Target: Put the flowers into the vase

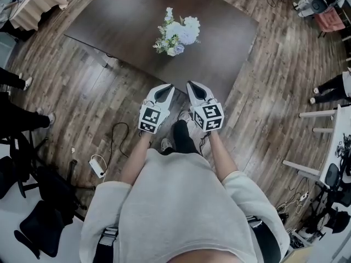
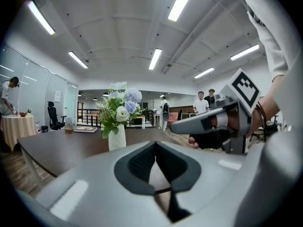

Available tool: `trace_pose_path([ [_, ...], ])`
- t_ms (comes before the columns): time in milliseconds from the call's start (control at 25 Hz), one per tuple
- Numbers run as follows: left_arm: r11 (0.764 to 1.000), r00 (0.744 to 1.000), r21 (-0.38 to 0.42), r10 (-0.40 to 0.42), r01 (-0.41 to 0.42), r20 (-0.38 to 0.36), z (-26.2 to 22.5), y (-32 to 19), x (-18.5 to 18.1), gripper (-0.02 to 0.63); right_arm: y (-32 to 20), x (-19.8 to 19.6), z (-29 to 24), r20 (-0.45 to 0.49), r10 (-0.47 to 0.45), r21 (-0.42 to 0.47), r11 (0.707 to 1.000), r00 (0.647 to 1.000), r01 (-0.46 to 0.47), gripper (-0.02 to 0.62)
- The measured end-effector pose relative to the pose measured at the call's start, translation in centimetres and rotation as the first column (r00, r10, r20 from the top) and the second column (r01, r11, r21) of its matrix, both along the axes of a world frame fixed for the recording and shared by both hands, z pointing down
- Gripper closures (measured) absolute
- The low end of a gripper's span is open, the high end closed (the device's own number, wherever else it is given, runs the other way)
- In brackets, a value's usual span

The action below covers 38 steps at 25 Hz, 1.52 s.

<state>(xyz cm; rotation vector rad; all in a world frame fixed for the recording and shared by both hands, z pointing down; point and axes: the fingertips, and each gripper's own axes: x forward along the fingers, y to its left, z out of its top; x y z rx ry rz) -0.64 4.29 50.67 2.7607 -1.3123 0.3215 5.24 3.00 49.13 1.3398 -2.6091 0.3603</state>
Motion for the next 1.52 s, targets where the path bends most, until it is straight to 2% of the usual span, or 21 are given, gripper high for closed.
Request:
trace_pose_path([
  [240,1.000,1.000,0.014,-0.011,0.011,-0.003,-1.3,2.0,0.0,0.595,2.6,0.6,-0.4,0.028,0.041,0.000,0.999,0.999,-0.041,0.598],
  [680,0.999,1.000,0.029,-0.019,0.019,-0.004,-1.8,5.5,-0.1,0.595,6.6,1.1,-0.1,0.012,0.071,0.011,0.997,0.997,-0.071,0.600],
  [1520,1.000,1.000,0.023,-0.003,0.003,-0.003,-1.4,6.2,0.3,0.595,7.0,1.5,-0.5,0.012,0.084,0.019,0.996,0.996,-0.084,0.600],
])
